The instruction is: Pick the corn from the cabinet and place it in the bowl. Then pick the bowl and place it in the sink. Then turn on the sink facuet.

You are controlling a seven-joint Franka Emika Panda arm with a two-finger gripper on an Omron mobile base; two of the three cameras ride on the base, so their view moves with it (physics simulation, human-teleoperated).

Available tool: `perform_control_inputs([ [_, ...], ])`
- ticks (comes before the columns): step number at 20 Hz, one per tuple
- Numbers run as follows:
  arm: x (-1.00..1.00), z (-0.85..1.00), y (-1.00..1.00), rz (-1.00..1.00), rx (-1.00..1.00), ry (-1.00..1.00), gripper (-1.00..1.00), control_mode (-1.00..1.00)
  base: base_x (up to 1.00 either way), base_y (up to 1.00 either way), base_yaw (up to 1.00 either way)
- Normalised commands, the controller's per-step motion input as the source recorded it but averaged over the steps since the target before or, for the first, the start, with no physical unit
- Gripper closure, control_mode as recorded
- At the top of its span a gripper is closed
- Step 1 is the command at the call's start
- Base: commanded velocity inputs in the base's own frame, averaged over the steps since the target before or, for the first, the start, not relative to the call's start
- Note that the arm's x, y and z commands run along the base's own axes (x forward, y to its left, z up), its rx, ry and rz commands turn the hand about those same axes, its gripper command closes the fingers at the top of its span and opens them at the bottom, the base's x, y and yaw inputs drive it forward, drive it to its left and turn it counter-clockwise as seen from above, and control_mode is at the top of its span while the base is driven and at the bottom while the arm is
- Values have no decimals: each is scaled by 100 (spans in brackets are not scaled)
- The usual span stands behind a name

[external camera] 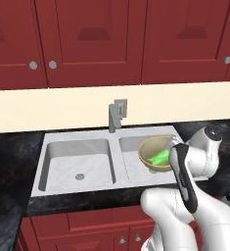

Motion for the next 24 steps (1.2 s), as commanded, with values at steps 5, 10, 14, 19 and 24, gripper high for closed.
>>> perform_control_inputs([
  [5, 54, -54, -1, 12, -1, 0, 100, -100, 0, 0, 0],
  [10, 56, -55, 0, 11, -5, 0, 100, -100, 0, 0, 0],
  [14, 39, -68, 0, 10, -8, 0, 100, -100, 0, 0, 0],
  [19, 40, -56, 0, 7, -6, 0, 100, -100, 0, 0, 0],
  [24, 32, -46, 0, 4, -5, 0, 100, -100, 0, 0, 0],
])
